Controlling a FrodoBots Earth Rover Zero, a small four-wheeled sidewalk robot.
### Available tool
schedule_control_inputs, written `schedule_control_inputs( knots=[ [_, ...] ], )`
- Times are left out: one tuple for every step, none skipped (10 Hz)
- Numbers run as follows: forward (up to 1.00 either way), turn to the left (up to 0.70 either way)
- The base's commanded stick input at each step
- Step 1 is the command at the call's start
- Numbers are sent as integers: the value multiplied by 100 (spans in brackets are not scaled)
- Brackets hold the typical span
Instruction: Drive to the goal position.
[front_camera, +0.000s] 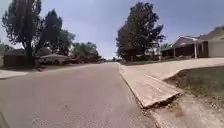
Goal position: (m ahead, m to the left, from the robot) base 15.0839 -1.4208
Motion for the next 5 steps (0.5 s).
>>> schedule_control_inputs(
  knots=[
    [70,0],
    [70,0],
    [70,0],
    [70,0],
    [70,0]
  ],
)
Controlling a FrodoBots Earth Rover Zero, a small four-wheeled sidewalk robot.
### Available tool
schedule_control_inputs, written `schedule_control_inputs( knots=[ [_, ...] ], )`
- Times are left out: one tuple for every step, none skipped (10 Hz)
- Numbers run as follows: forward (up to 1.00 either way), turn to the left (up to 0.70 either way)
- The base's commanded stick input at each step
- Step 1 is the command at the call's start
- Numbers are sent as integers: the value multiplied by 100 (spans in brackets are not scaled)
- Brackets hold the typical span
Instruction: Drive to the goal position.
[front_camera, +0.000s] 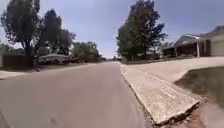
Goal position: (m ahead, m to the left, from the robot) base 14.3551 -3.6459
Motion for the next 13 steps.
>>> schedule_control_inputs(
  knots=[
    [70,0],
    [70,0],
    [70,0],
    [70,0],
    [70,0],
    [70,0],
    [70,0],
    [70,0],
    [70,0],
    [70,0],
    [70,0],
    [70,0],
    [70,0]
  ],
)
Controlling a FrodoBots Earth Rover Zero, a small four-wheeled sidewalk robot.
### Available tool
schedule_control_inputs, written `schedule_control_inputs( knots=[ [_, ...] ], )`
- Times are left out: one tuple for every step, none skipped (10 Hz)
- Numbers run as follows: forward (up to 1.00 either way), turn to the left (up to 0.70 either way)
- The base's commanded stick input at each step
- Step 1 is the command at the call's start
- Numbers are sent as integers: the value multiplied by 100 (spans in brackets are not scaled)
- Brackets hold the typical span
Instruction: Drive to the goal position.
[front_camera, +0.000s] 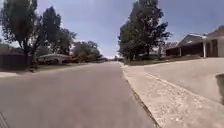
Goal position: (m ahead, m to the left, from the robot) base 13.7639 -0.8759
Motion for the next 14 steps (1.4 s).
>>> schedule_control_inputs(
  knots=[
    [70,0],
    [70,0],
    [70,0],
    [70,0],
    [70,0],
    [70,0],
    [70,0],
    [70,0],
    [70,0],
    [70,0],
    [70,0],
    [70,0],
    [70,0],
    [70,0]
  ],
)
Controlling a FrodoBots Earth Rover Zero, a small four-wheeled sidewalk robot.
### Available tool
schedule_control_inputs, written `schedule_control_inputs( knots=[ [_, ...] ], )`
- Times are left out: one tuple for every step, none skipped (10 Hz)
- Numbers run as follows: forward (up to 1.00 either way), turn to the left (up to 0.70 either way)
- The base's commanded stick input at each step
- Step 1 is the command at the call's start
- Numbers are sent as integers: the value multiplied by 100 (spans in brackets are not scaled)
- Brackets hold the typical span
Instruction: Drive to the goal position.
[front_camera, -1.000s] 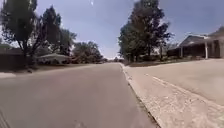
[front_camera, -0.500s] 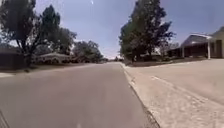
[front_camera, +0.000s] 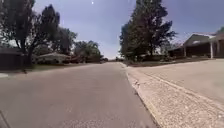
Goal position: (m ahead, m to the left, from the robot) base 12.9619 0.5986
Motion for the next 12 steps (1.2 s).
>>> schedule_control_inputs(
  knots=[
    [70,0],
    [70,0],
    [70,0],
    [70,0],
    [70,0],
    [70,0],
    [70,0],
    [70,0],
    [70,0],
    [70,0],
    [70,0],
    [70,0]
  ],
)
